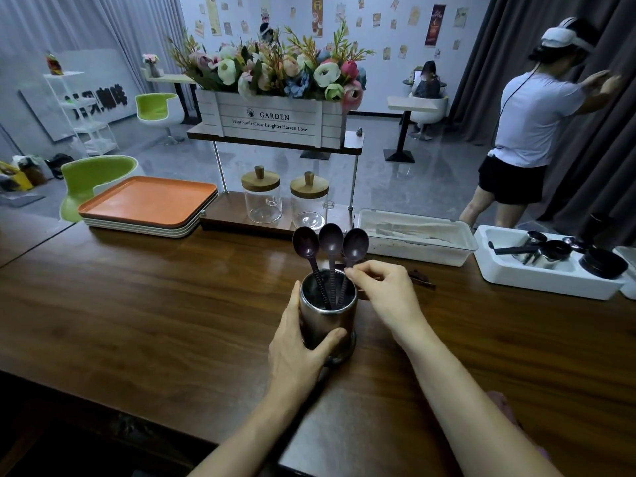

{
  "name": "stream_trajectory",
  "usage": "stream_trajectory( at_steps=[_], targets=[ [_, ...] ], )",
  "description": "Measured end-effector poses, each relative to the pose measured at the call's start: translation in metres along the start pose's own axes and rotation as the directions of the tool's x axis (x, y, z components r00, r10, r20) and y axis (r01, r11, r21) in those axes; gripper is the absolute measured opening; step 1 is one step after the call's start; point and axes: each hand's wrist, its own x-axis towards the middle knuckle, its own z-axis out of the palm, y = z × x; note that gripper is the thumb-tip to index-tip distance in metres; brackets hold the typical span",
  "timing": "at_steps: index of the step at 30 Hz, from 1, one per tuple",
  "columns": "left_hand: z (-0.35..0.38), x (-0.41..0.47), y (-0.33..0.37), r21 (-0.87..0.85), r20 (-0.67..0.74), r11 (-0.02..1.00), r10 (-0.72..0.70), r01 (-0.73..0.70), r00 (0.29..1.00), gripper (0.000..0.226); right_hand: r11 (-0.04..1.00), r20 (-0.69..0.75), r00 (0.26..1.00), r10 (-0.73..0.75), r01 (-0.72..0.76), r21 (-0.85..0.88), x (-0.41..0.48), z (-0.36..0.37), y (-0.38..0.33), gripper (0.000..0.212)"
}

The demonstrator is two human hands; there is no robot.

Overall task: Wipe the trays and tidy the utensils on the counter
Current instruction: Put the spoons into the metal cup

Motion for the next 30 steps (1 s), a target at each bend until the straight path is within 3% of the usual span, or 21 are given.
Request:
stream_trajectory(
  at_steps=[11, 15, 16, 18, 20, 22, 26, 30],
  targets=[
    [0.003, 0.001, -0.002, 0.028, -0.045, 1.0, 0.003, -0.002, 0.999, 0.104, 0.995, 0.039, 0.999, -0.027, 0.024, 0.092, 0.0, 0.001, 0.004, 0.012],
    [0.003, 0.002, -0.003, 0.028, -0.094, 1.0, -0.012, 0.015, 0.996, 0.103, 0.989, 0.109, 0.992, 0.062, -0.076, 0.129, 0.013, 0.003, 0.018, 0.016],
    [0.003, 0.003, -0.003, 0.027, -0.1, 0.999, -0.02, 0.022, 0.995, 0.103, 0.993, 0.072, 0.995, 0.072, -0.079, 0.091, 0.019, 0.001, 0.024, 0.016],
    [0.003, 0.003, -0.003, 0.033, -0.1, 0.999, -0.023, 0.026, 0.995, 0.103, 0.988, -0.037, 0.998, 0.041, -0.046, -0.145, 0.036, -0.006, 0.038, 0.015],
    [0.003, 0.004, -0.003, 0.03, -0.1, 0.999, -0.026, 0.029, 0.995, 0.103, 0.912, -0.113, 0.994, -0.011, -0.036, -0.409, 0.05, -0.018, 0.044, 0.016],
    [0.004, 0.005, -0.003, 0.019, -0.104, 0.999, -0.031, 0.033, 0.994, 0.104, 0.827, -0.118, 0.993, -0.03, -0.042, -0.561, 0.065, -0.026, 0.052, 0.018],
    [0.004, 0.005, -0.004, 0.013, -0.099, 0.999, -0.033, 0.035, 0.994, 0.103, 0.697, -0.042, 0.998, -0.038, -0.003, -0.717, 0.088, -0.028, 0.07, 0.023],
    [0.004, 0.006, -0.003, 0.009, -0.105, 0.999, -0.041, 0.042, 0.994, 0.102, 0.674, -0.043, 0.996, -0.078, 0.02, -0.739, 0.098, -0.025, 0.083, 0.025]
  ],
)
